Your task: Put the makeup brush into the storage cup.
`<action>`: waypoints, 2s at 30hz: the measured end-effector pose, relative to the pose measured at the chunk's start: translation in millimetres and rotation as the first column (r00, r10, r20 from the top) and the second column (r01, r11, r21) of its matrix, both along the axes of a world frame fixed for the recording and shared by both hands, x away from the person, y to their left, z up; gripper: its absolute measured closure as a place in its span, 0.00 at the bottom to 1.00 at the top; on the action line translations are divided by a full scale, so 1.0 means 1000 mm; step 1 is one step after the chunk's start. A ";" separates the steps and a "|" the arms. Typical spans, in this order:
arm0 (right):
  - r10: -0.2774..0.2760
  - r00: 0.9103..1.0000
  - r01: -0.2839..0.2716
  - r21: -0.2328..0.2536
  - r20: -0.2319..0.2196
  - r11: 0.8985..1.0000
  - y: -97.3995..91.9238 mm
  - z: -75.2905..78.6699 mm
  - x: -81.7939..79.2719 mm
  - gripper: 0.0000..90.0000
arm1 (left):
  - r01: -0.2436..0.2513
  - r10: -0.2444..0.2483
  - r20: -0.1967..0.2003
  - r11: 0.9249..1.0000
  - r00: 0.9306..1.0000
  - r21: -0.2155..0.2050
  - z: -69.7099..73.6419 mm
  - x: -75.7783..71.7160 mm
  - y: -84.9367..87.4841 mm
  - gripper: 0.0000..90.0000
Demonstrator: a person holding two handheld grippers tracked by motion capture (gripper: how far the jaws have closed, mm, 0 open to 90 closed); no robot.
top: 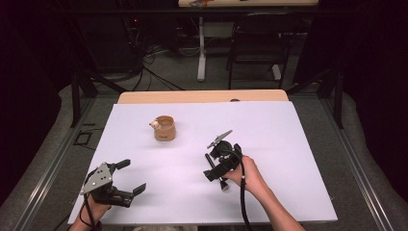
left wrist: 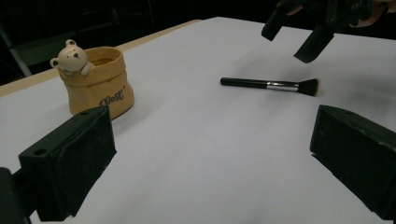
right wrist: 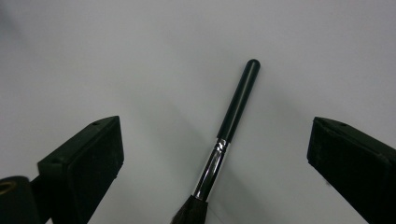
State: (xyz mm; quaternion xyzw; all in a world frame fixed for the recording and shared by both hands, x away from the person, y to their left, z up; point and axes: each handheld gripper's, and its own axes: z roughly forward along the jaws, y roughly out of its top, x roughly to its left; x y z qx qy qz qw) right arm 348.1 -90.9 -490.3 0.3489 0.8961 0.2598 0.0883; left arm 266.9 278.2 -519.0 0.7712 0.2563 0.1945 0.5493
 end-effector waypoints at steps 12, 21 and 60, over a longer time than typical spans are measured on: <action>-0.056 0.996 0.051 -0.081 -0.065 0.995 0.002 -0.011 0.001 0.34 | -0.005 0.005 -0.010 1.000 1.000 0.003 0.000 0.000 -0.001 0.00; -0.055 0.989 0.036 -0.141 -0.134 0.989 0.005 -0.021 0.001 0.63 | -0.003 0.003 -0.005 1.000 1.000 0.014 0.000 0.000 -0.001 0.00; -0.003 0.987 -0.035 -0.229 -0.162 0.973 0.000 -0.037 0.007 0.86 | -0.003 0.003 -0.010 1.000 1.000 0.024 -0.001 0.000 -0.001 0.00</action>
